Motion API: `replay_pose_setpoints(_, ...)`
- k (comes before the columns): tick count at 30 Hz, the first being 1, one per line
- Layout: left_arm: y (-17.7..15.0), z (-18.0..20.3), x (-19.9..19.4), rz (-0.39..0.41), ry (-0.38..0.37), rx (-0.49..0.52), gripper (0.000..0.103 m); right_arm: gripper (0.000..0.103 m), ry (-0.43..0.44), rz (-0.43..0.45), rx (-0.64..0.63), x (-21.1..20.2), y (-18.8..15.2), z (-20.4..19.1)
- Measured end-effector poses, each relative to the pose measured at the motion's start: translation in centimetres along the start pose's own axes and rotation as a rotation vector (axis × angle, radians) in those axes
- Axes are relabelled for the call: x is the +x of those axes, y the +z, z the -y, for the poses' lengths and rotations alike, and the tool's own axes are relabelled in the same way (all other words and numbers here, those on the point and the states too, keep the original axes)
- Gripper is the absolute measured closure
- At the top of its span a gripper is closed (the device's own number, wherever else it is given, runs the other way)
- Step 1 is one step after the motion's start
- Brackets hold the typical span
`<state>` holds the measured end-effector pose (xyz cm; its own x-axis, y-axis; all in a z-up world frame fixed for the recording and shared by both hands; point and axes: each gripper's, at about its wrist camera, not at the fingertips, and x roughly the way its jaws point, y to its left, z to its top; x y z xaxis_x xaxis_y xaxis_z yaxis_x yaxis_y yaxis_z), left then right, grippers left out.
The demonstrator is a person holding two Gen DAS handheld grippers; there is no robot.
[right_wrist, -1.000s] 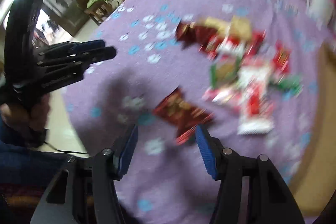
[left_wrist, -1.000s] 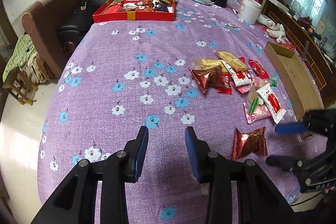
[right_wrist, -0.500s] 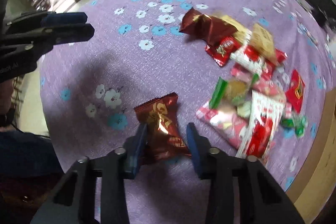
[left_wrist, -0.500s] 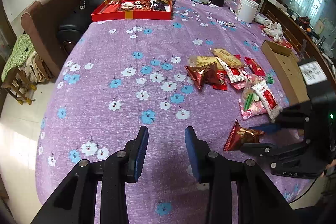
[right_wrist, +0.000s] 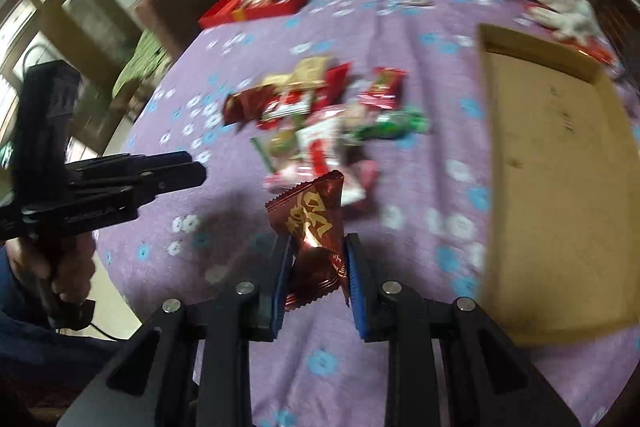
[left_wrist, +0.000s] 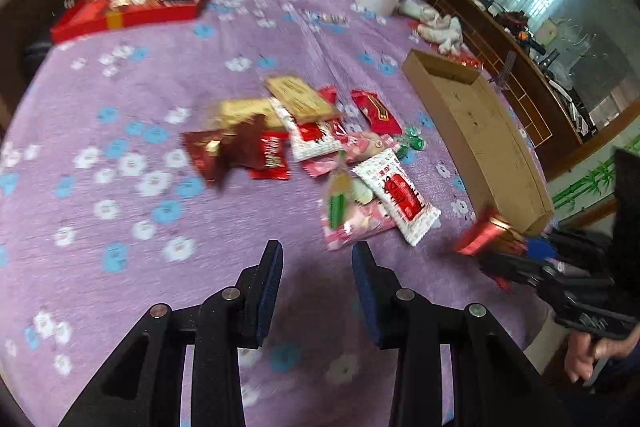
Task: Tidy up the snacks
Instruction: 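Lift the red-gold candy with the right gripper while the left grasps the green-labelled pastry packet, then lower the candy into the tray and open the right while the left releases the pastry there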
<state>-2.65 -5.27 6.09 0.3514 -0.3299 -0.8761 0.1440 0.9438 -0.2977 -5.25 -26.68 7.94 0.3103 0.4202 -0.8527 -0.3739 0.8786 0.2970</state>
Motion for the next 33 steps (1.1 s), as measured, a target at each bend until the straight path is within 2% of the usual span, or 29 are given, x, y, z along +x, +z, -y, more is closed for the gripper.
replay_pose_setpoints(6, 2.5, 0.5, 3.4, -0.02, -0.006, -0.014, 0.065, 0.078, -0.015, 0.038, 0.058, -2.3, -1.8, 2.3)
replay_pose_setpoints(8, 2.8, 0.6, 4.7, -0.036, 0.003, -0.017, 0.07, 0.078, -0.018, 0.046, 0.07, -3.3, -2.4, 3.0)
replay_pose_setpoints(9, 3.0, 0.7, 5.2, -0.04, 0.002, -0.015, 0.076, 0.078, -0.024, 0.051, 0.073, -3.8, -2.7, 3.3)
replay_pose_setpoints(14, 3.5, 0.6, 6.4, -0.004, 0.001, -0.034, 0.077, 0.078, -0.044, 0.063, 0.121, -5.1, -3.3, 5.7)
replay_pose_setpoints(16, 3.3, 0.8, 6.2, 0.017, 0.012, -0.031, 0.081, 0.078, -0.064, 0.076, 0.144, -5.7, -3.3, 7.1)
replay_pose_setpoints(19, 2.7, 1.2, 5.6, 0.041, 0.026, -0.033, 0.081, 0.078, -0.113, 0.098, 0.181, -5.7, -2.7, 9.8)
replay_pose_setpoints(21, 2.3, 1.5, 4.7, 0.057, 0.025, -0.033, 0.081, 0.078, -0.17, 0.093, 0.206, -5.0, -2.5, 11.8)
replay_pose_setpoints(24, 1.7, 2.1, 3.0, 0.086, 0.025, -0.028, 0.081, 0.078, -0.179, 0.067, 0.258, -3.8, -2.9, 14.5)
replay_pose_setpoints(27, 1.3, 3.1, 1.4, 0.114, 0.017, -0.003, 0.081, 0.078, -0.16, 0.028, 0.28, -3.1, -4.2, 15.0)
replay_pose_setpoints(33, 1.8, 6.6, 0.1, 0.15, -0.014, 0.061, 0.081, 0.078, -0.134, -0.059, 0.303, -3.1, -6.8, 13.7)
